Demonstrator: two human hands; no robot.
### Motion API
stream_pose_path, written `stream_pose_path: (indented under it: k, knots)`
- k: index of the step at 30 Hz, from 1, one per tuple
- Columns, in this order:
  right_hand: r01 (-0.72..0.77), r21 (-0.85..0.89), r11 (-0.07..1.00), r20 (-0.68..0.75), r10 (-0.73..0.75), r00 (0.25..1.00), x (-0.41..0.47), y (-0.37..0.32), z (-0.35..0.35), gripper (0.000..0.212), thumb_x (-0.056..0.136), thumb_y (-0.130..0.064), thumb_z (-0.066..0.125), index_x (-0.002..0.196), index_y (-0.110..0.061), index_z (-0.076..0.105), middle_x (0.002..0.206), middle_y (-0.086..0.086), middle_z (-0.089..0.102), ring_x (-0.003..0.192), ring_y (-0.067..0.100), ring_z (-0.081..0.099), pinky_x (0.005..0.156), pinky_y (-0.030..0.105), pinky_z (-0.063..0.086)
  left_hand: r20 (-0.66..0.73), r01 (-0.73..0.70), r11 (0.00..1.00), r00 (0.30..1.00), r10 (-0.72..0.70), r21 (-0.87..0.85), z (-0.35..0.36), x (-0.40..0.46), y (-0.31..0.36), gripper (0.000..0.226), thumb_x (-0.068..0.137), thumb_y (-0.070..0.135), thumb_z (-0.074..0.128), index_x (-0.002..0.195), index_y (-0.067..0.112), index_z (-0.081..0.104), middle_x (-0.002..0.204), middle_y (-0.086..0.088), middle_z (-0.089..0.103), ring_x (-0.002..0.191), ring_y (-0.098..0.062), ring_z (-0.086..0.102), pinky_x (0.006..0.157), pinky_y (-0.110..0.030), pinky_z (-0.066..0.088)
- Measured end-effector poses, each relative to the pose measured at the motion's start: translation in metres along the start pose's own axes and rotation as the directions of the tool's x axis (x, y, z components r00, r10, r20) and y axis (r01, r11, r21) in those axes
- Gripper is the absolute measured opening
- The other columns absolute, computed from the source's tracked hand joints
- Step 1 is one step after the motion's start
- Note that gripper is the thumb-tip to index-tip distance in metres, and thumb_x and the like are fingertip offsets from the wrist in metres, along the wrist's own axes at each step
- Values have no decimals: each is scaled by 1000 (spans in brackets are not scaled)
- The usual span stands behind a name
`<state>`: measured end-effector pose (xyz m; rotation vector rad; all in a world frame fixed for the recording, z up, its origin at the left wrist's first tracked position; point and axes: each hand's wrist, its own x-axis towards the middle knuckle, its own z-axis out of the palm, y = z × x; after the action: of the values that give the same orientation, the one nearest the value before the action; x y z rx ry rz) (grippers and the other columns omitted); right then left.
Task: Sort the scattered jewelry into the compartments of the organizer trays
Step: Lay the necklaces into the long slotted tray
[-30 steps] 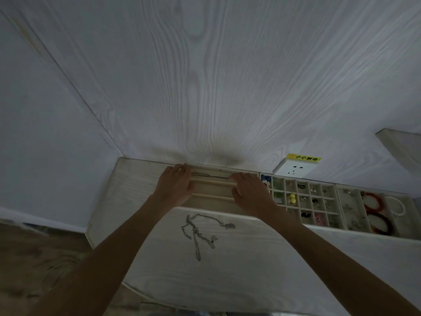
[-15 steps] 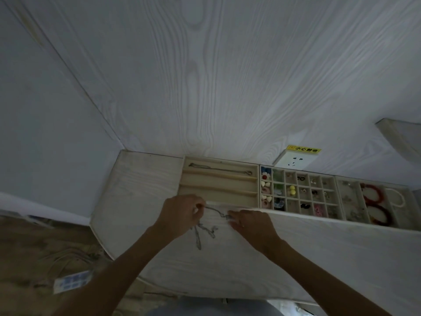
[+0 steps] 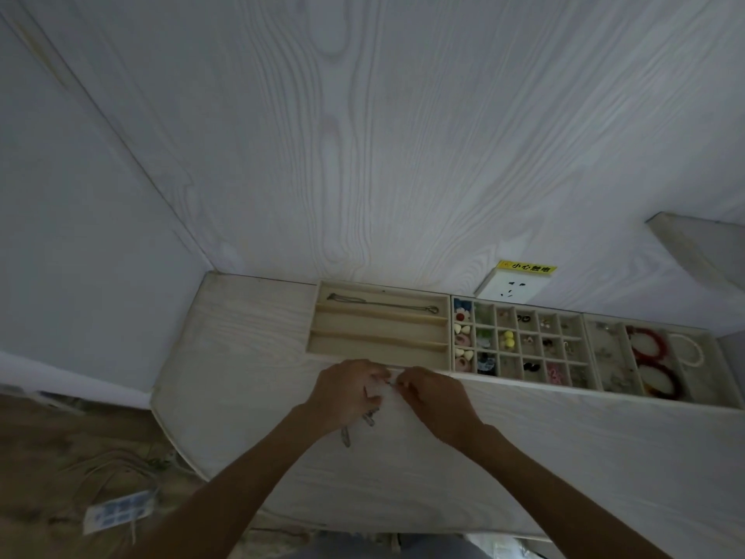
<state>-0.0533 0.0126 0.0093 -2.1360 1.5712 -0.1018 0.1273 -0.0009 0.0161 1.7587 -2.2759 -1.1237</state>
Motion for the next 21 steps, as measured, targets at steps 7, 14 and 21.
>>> stream_pose_path:
  k: [7,14,21]
  knots:
    - [-284,803,523,224,175,959,-4,-19,-44,10,96,-14,50,90,-8,56,81,1,65,49,10,58,45,18,40,72,-70,946,993,98,-316,-14,-5,12,49,72,39,78,119,32,61,105,21,66,74,14,59,72,-18,47]
    - [-354,931,85,336,178,925,-6,-13,-82,13,96,-10,47,96,-3,57,82,6,67,59,12,59,49,17,44,29,-148,879,983,180,-454,-32,-3,15,19,81,46,64,93,33,71,86,10,71,78,-7,66,71,-26,51]
    - [-418,901,-120,423,25,906,-5,-10,-92,15,88,-10,54,99,-3,62,80,7,64,62,14,62,50,19,50,-62,-229,872,973,224,-433,-57,-4,24,18,94,22,55,81,28,63,67,14,58,60,6,53,60,-10,37]
